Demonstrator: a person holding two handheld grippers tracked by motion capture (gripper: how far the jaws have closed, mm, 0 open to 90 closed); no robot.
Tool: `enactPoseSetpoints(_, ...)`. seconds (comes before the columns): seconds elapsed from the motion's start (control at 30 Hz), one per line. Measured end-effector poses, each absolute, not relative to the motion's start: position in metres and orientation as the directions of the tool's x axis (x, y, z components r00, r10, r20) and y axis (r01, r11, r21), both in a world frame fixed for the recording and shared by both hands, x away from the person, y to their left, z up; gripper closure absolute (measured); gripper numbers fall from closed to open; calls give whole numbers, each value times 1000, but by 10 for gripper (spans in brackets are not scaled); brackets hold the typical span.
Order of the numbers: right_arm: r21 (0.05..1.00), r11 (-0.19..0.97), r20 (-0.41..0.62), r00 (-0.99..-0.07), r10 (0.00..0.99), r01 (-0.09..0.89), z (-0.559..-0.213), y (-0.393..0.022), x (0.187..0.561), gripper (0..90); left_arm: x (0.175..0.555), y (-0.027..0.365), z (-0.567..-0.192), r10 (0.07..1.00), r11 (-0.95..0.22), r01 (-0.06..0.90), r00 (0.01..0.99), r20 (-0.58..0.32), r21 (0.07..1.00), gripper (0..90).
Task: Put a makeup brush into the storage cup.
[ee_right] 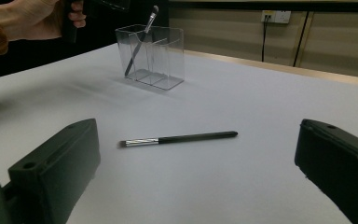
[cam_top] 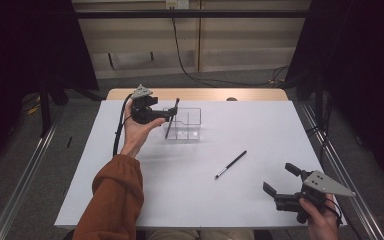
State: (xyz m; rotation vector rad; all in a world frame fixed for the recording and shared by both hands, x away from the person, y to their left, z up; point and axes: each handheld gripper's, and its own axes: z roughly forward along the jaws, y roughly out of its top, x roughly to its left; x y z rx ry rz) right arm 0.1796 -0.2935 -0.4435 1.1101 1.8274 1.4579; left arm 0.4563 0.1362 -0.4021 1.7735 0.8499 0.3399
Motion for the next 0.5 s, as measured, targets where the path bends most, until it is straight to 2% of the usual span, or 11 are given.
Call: enactPoseSetpoints(0.5, 960, 70, 75, -490, 868, 270, -444, -297, 178, 0, 437, 146, -388, 715, -157, 358, 684, -144, 920, 21)
